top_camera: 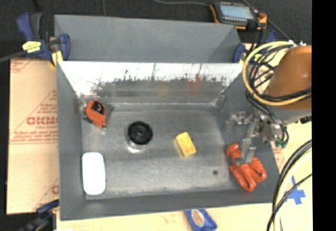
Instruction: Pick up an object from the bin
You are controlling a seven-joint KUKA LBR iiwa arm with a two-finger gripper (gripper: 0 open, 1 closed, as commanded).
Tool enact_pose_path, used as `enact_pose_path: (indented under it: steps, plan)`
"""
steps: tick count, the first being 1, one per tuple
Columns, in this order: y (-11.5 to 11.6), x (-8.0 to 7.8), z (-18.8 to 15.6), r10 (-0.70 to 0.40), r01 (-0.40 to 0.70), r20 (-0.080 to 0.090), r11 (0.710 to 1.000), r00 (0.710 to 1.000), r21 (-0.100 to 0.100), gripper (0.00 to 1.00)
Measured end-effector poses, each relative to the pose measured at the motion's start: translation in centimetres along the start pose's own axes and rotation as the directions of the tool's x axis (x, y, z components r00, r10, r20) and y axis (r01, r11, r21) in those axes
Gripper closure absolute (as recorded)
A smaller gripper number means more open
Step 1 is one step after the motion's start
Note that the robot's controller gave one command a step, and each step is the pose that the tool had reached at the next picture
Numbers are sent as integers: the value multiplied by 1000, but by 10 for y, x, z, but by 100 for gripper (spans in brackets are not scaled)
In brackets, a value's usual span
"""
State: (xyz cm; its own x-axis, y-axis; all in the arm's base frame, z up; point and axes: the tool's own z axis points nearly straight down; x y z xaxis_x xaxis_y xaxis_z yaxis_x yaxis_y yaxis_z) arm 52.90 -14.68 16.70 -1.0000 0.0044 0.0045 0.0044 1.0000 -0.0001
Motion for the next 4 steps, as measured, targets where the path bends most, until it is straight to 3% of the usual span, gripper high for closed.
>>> enact_pose_path:
  steps: [1,2,3,4]
  plan:
    - [1,-2,-5,-4,4,8,1000,1000,2,0]
    - [45,-23,44,-144,144,10,990,990,3,0]
    - [69,-22,41,41,-41,8,999,999,0,0]
    - [96,-42,56,-149,149,12,989,989,3,0]
